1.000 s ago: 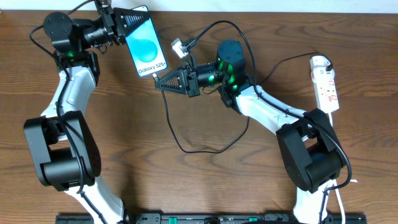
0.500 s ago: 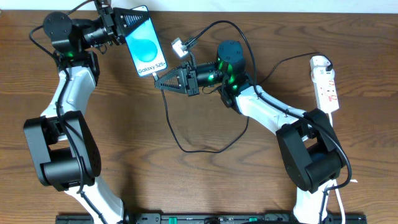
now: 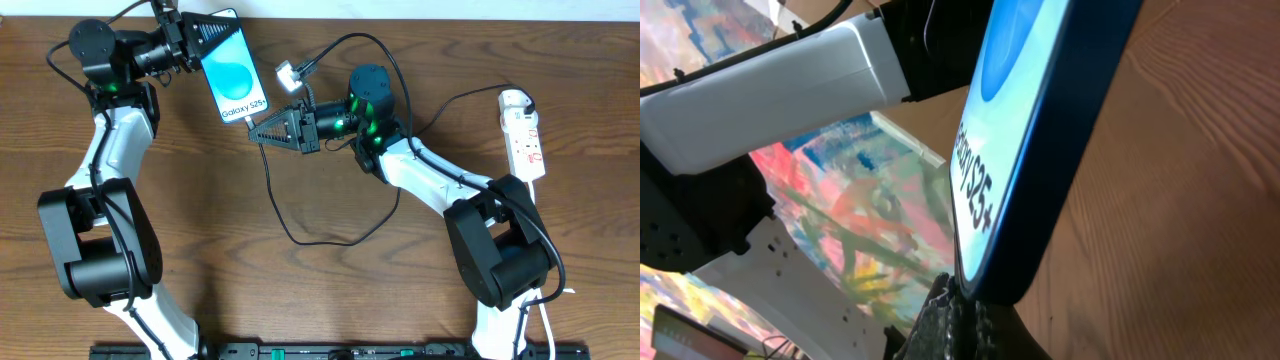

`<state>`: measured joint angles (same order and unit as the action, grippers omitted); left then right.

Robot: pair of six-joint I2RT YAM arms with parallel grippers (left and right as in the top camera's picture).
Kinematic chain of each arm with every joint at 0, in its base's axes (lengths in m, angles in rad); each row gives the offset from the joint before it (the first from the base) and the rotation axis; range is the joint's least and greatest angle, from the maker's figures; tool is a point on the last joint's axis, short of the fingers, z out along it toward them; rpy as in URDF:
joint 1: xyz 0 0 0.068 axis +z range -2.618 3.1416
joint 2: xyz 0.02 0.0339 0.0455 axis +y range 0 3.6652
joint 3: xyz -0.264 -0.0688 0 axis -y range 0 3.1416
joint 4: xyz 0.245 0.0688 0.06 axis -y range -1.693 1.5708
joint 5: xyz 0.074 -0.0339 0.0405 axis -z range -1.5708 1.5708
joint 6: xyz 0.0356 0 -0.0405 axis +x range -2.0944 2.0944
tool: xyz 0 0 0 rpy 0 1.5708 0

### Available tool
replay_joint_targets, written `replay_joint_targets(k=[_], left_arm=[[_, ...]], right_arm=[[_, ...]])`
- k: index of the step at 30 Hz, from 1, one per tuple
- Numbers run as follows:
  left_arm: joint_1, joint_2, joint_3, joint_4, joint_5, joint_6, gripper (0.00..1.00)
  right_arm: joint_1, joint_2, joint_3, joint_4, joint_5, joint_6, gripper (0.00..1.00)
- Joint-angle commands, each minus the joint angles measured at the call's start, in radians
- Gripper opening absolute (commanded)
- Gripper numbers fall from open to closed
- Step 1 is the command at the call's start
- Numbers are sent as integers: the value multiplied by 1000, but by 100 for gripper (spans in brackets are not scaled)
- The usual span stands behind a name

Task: Plug charger to phone and switch on socket

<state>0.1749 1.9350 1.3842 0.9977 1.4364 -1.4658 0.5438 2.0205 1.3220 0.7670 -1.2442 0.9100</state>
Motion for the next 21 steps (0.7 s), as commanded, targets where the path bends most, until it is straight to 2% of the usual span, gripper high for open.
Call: replay_joint_targets(k=[1,21], left_arm=[[2,-25,13,11,19,-2,7],[2,-25,13,11,48,21,7]], right_arm=[[-6,2,8,0,56,31,1],[-6,2,8,4,128,67,1]])
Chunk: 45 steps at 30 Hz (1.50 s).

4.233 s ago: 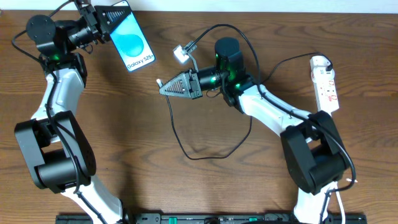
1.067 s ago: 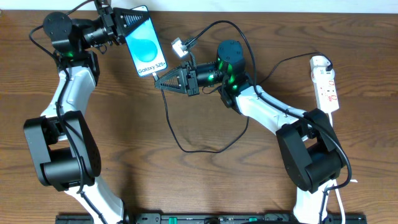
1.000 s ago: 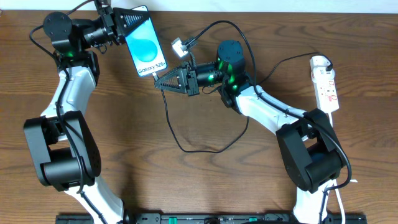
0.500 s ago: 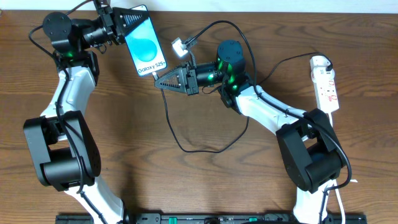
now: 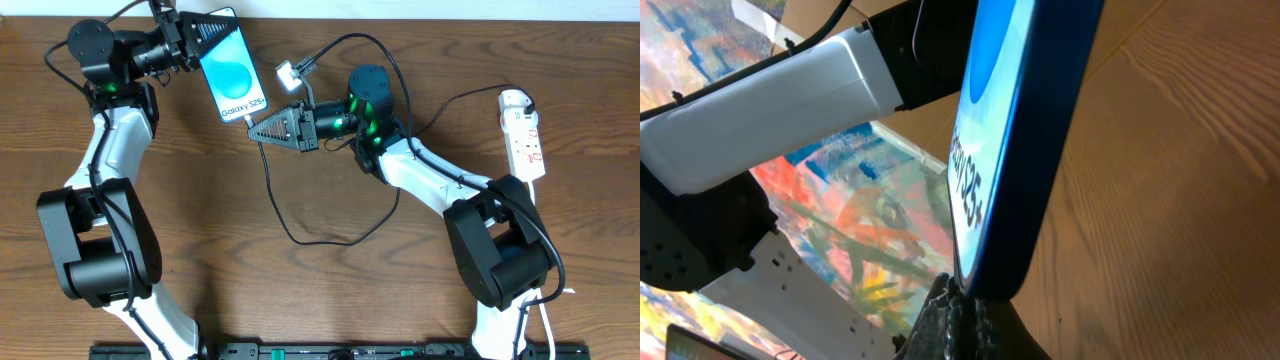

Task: Plug charger to phone and switch on socket

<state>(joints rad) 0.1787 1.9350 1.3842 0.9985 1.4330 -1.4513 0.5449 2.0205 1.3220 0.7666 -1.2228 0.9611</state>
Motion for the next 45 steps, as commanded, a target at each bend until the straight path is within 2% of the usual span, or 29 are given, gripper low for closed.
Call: replay_joint_targets(k=[1,14,34,45], left_arm=[[-2,-25,13,10,52,8,7],[-2,-25,13,10,52,14,8],[-2,-25,13,10,53,14,7],[-2,-25,13,10,53,14,7]], right_arm=[[-8,2,8,5,111,23,1],[-8,2,8,88,151,75,1],[-8,2,8,87,255,124,1],[-8,2,8,86,248,124,1]])
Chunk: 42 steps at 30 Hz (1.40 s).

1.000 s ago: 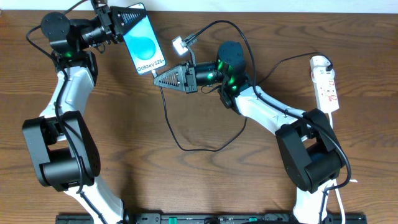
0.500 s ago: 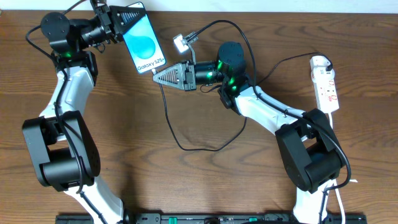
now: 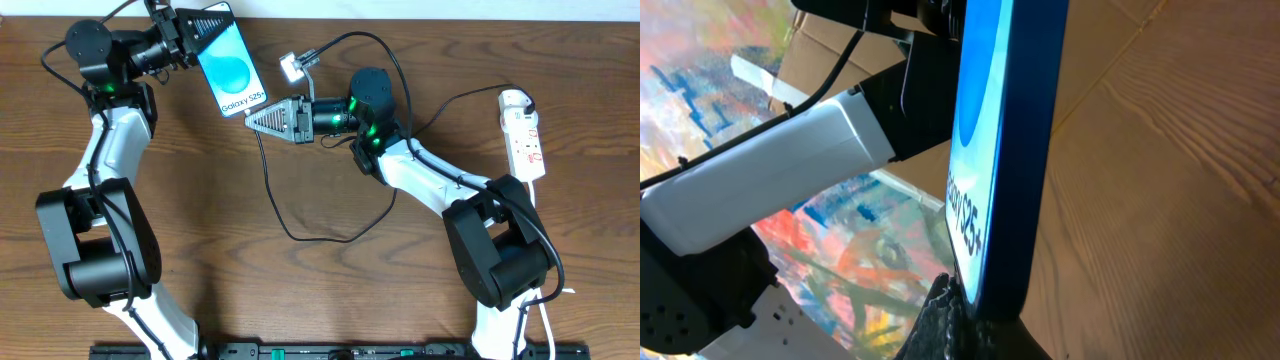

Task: Plug charger to phone and switch on socket

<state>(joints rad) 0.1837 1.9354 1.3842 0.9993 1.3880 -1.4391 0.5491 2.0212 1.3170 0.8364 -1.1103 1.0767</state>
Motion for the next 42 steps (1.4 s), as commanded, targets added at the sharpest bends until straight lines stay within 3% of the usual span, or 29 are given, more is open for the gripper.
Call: replay_joint_targets(k=[1,42], left_arm=[[-7,-25,13,9,98,2,7],[-32,-25,13,10,145,25,8]], right_arm=[[-12,1,13,16,135,8,1],[-12,1,13,-3,173,37,1]])
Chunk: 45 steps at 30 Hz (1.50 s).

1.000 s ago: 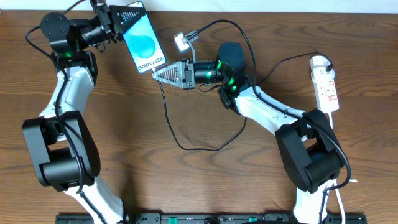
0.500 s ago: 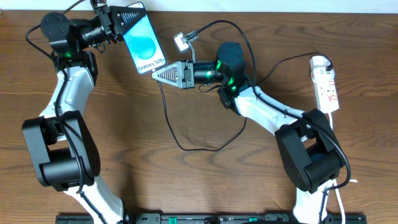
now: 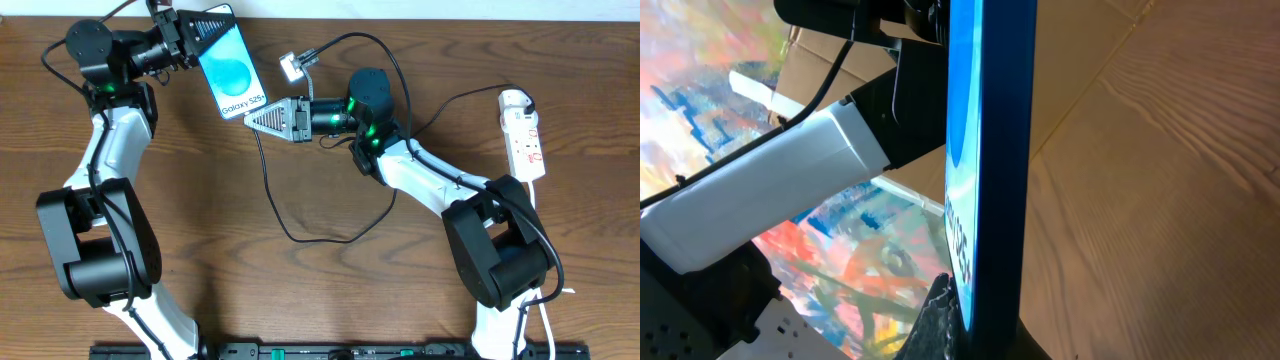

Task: Plug charger to phone and switch on socket

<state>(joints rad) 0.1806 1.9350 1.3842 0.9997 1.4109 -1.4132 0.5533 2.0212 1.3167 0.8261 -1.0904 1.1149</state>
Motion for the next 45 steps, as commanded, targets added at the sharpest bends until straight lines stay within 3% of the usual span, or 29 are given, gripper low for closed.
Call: replay_joint_targets(k=[1,5,7,15,17,31,45], left_arm=[[-30,-25,13,9,123,-1,7],[-29,-25,13,9,122,-1,7],[-29,-25,13,9,122,6,7],[-29,-25,13,9,122,29,7],[-29,-25,13,9,122,33,7],[32,-25,13,5,127,59,7],[129,-25,13,-30,159,47,7]], right_arm=[[-16,1,14,8,153,-1,1],[-16,1,14,8,152,-1,2],[-16,1,14,8,148,-2,9],[-16,1,14,8,110,-32,68],[-16,1,14,9,101,-32,74],[-23,1,14,23,55,-32,98],[-35,1,14,-36,53,-106,99]])
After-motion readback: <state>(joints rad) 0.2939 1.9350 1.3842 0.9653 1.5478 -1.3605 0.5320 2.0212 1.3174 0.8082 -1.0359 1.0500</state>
